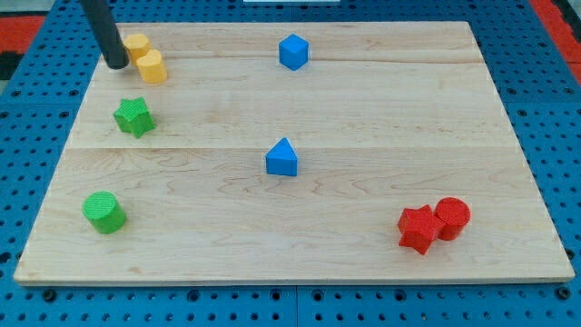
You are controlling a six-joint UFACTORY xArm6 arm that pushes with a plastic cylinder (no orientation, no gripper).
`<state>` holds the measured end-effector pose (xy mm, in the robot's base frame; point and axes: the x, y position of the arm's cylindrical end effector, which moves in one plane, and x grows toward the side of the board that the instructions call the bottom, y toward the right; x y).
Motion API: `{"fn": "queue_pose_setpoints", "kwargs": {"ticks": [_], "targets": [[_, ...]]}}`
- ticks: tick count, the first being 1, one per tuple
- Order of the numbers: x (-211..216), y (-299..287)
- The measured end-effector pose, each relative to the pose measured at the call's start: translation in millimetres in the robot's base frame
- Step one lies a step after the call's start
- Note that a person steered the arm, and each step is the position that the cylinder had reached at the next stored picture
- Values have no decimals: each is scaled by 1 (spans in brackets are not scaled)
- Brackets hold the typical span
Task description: Move yellow heart towards yellow hexagon
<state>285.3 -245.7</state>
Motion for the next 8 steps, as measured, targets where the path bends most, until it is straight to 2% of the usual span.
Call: {"fn": "queue_pose_setpoints", "kwargs": {"ticks": [1, 3, 4, 6, 7, 8], "targets": [[-2, 31], [-44, 33], [-43, 67], [3, 75], [12, 99], [59, 75]]}}
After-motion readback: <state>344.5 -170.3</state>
